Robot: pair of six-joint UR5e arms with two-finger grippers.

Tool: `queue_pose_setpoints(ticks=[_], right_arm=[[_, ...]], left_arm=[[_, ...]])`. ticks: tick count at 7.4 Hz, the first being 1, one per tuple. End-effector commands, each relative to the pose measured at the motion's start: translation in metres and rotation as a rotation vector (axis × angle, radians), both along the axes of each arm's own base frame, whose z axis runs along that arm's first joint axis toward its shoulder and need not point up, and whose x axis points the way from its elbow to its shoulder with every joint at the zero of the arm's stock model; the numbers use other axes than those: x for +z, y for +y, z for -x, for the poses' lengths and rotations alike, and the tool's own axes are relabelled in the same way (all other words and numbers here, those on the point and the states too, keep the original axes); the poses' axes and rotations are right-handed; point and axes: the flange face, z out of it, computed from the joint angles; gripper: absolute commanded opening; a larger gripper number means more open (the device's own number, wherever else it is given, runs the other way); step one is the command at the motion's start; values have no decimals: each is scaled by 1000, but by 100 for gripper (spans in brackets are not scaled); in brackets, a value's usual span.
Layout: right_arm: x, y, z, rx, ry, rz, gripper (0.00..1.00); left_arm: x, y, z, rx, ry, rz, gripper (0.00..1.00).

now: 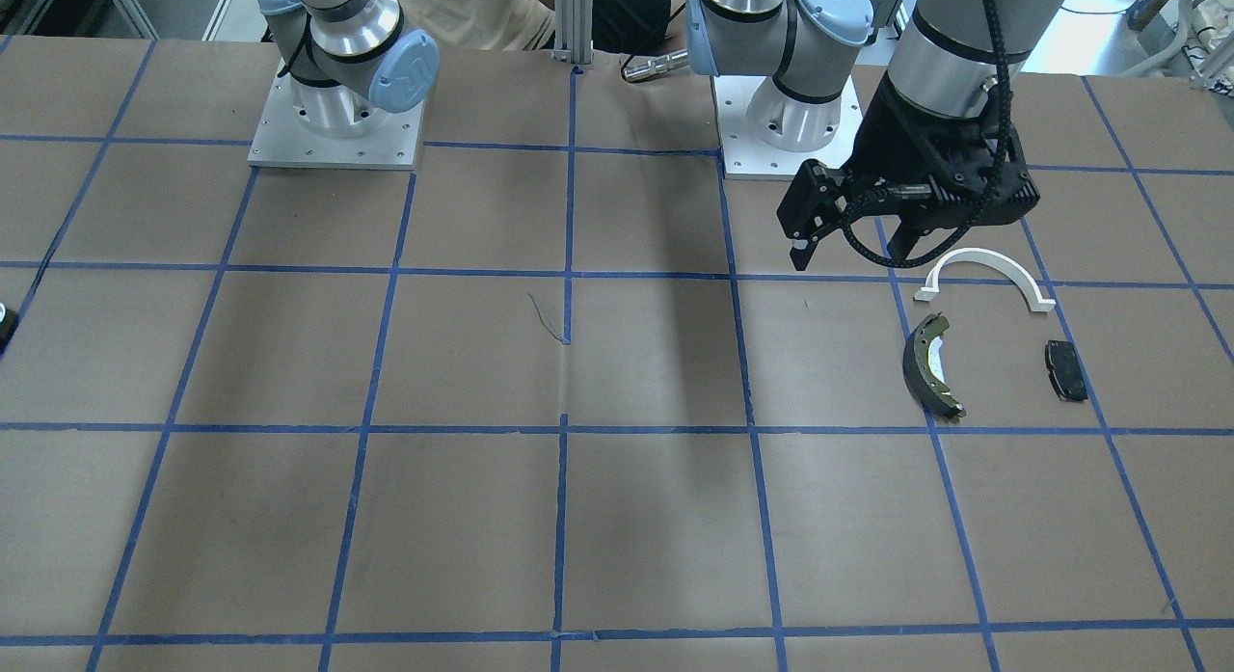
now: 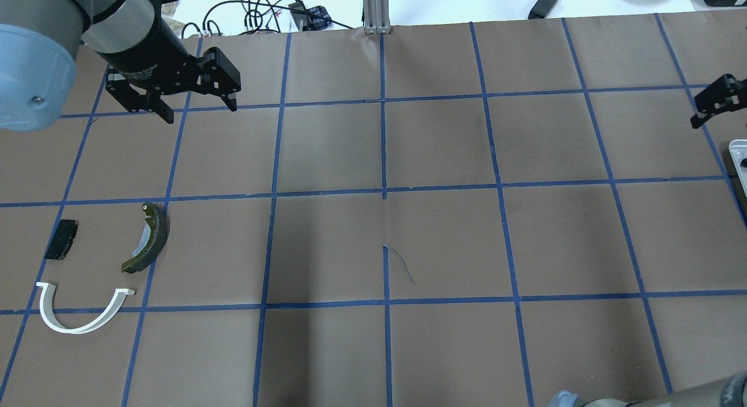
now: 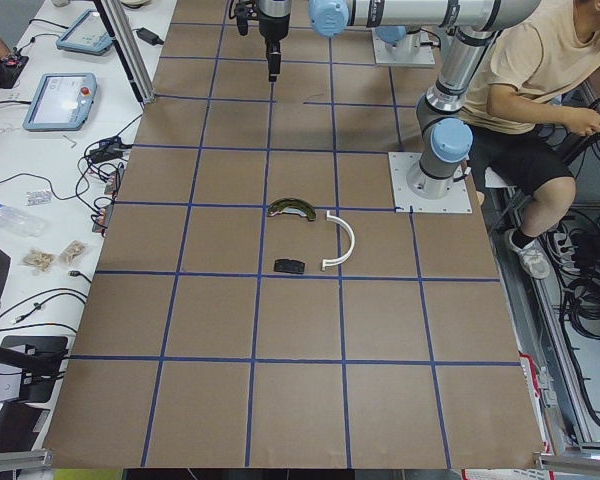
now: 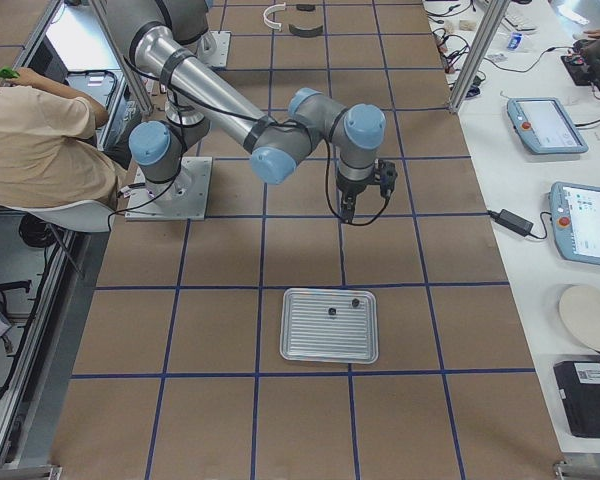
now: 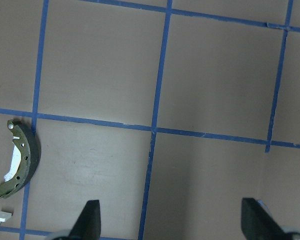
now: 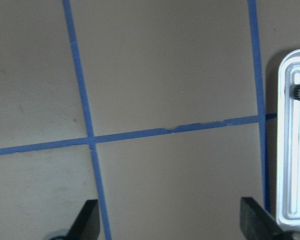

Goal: Place bearing gear from tray to pile

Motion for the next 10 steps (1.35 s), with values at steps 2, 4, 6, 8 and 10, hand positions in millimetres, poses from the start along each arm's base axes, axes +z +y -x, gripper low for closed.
queue_pose_setpoints(ticks=[2, 4, 6, 8, 10], right_arm=[[-96, 12, 121, 160, 50, 53, 100], [-128, 10, 140, 204, 74, 52, 100], [-147, 15, 154, 216, 88, 24, 100], [-149, 21, 160, 207, 84, 19, 100], [-157, 21, 161, 227, 75, 14, 92]], left_arm=[[-4, 1, 3, -24, 12, -9, 100], [-2, 2, 0, -33, 9, -4, 100], [-5, -1, 0, -30, 8, -1, 100], [-3, -1, -1, -31, 6, 2, 100], [-2, 0, 0, -30, 9, 5, 100]])
